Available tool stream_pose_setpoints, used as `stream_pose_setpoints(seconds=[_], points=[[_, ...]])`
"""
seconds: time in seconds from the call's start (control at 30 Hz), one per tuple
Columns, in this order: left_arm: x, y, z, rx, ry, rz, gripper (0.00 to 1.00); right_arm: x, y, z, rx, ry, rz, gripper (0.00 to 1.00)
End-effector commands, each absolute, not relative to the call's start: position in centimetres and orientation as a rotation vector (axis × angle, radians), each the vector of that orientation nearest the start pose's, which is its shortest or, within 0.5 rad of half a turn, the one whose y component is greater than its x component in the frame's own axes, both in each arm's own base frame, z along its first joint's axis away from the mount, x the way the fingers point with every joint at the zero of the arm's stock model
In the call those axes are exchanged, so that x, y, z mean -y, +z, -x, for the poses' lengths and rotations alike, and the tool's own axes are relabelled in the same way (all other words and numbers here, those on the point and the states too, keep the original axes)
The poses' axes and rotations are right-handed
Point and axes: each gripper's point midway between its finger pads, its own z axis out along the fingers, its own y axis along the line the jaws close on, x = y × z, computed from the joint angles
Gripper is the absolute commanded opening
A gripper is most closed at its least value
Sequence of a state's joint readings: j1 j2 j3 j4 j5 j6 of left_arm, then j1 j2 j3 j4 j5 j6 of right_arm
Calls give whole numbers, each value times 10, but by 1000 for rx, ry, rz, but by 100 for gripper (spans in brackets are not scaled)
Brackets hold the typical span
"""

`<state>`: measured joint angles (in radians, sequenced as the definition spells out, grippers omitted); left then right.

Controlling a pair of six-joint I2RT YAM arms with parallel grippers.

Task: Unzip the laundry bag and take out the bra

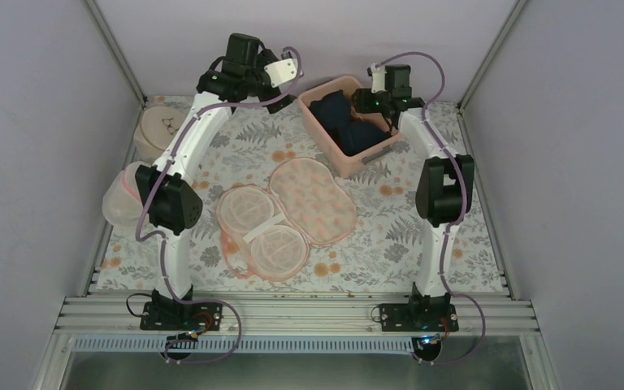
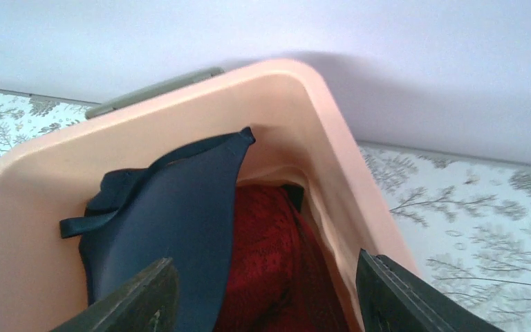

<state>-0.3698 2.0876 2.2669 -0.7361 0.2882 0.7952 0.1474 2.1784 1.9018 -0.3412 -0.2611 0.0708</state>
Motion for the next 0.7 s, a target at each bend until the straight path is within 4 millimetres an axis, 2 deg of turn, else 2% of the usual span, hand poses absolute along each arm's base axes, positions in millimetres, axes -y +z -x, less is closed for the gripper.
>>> stream_pose_setpoints(seconds=[0.0, 0.1, 0.2, 0.27, 0.3, 0.37, 0.47, 0.57, 0.67], points=[[239, 331, -515, -1723, -65, -1209, 100, -121, 249, -591, -2110, 205, 248, 67], [226, 321, -509, -1793, -68, -1157, 100, -125, 234, -568, -2213, 268, 245, 64], [213, 307, -494, -1868, -97, -1109, 100, -139, 204, -535, -2319, 368, 251, 57], [206, 289, -484, -1927, -109, -1092, 100, -140, 193, -518, -2333, 364, 237, 55], [199, 272, -478, -1979, -109, -1085, 100, -138, 183, -513, -2353, 357, 228, 55], [188, 250, -467, -2057, -115, -1065, 100, -137, 163, -507, -2394, 349, 224, 54], [166, 220, -454, -2163, -118, -1017, 100, -137, 145, -509, -2454, 325, 246, 54], [137, 195, -444, -2255, -75, -959, 100, -138, 156, -517, -2449, 277, 260, 53], [111, 175, -432, -2335, -83, -899, 100, -137, 192, -522, -2378, 202, 264, 59]])
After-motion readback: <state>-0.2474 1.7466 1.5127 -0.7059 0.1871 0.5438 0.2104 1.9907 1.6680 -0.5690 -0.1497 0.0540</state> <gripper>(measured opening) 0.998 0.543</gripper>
